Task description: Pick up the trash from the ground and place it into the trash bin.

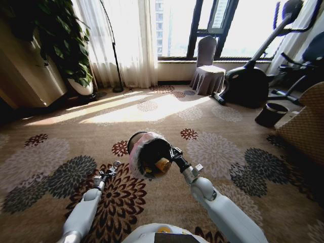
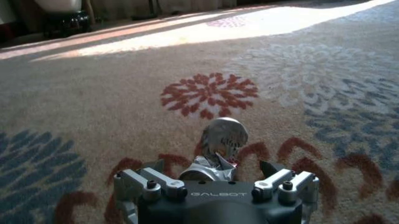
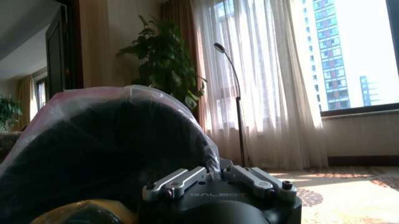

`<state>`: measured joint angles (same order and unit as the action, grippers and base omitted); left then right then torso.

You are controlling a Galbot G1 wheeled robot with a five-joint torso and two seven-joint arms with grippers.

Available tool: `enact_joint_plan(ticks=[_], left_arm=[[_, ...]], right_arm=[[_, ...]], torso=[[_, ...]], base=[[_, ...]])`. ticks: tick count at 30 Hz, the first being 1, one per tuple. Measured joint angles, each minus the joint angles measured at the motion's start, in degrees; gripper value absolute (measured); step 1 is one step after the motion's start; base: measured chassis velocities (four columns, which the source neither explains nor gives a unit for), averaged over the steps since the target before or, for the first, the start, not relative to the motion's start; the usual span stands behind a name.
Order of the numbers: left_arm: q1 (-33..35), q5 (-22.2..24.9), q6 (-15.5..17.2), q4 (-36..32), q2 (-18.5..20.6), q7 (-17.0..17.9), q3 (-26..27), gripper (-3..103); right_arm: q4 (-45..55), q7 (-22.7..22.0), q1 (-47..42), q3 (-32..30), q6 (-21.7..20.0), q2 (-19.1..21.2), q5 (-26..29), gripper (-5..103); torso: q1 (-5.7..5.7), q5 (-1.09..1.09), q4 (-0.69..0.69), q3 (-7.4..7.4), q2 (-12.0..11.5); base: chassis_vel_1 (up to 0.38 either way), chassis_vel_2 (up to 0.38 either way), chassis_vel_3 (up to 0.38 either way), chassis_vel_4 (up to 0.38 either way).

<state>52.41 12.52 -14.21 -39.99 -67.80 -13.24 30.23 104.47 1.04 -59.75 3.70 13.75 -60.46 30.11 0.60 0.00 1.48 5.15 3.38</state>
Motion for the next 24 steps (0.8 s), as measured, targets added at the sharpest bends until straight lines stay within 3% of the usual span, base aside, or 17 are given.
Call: enact_joint_plan(ticks=[5,9,14,17,18,20,24], left_arm=[[-3.78,-2.67,-0.11,5.18,-0.76,1.21,-1.29,100],[-6.10,-2.65,0.70,8.89,-1.17,-1.27,-1.04,103],[-8.01,-4.01,0.51,12.17,-1.73,-2.46,-0.38,88],[-8.08,-4.06,0.43,12.25,-1.83,-2.47,-0.33,84],[-8.06,-4.05,0.39,12.10,-1.87,-2.45,-0.32,76],[-7.99,-4.00,0.33,11.93,-1.87,-2.41,-0.30,76],[-7.15,-3.07,0.13,10.68,-1.86,-2.38,-0.29,62]], right_arm=[[-0.01,0.00,-0.12,-0.23,-0.01,0.36,0.17,0],[0.10,0.00,-0.50,-0.51,-0.01,0.76,0.19,0],[0.18,0.00,-0.58,-0.98,0.04,1.32,0.41,0],[0.14,0.00,-0.47,-0.99,0.08,1.33,0.55,0],[0.07,0.00,-0.30,-1.00,0.12,1.26,0.59,0],[0.02,0.00,-0.21,-0.96,0.13,1.19,0.60,0],[-0.19,0.01,-0.14,-0.77,0.14,0.90,0.61,0]], torso=[[0.00,0.01,-0.01,0.00,0.00],[0.00,0.01,0.00,0.00,0.00],[0.00,0.01,-0.01,0.00,0.00],[0.00,0.01,0.00,0.00,0.00],[0.00,-0.01,0.00,0.00,0.00],[0.00,-0.01,0.00,0.00,0.00],[0.00,0.00,0.00,0.00,0.00]], base=[[0.000,0.000,0.000,0.000],[0.000,0.000,0.000,0.000],[0.000,0.000,0.000,0.000],[0.000,0.000,0.000,0.000],[0.000,0.000,0.000,0.000],[0.000,0.000,0.000,0.000],[0.000,0.000,0.000,0.000]])
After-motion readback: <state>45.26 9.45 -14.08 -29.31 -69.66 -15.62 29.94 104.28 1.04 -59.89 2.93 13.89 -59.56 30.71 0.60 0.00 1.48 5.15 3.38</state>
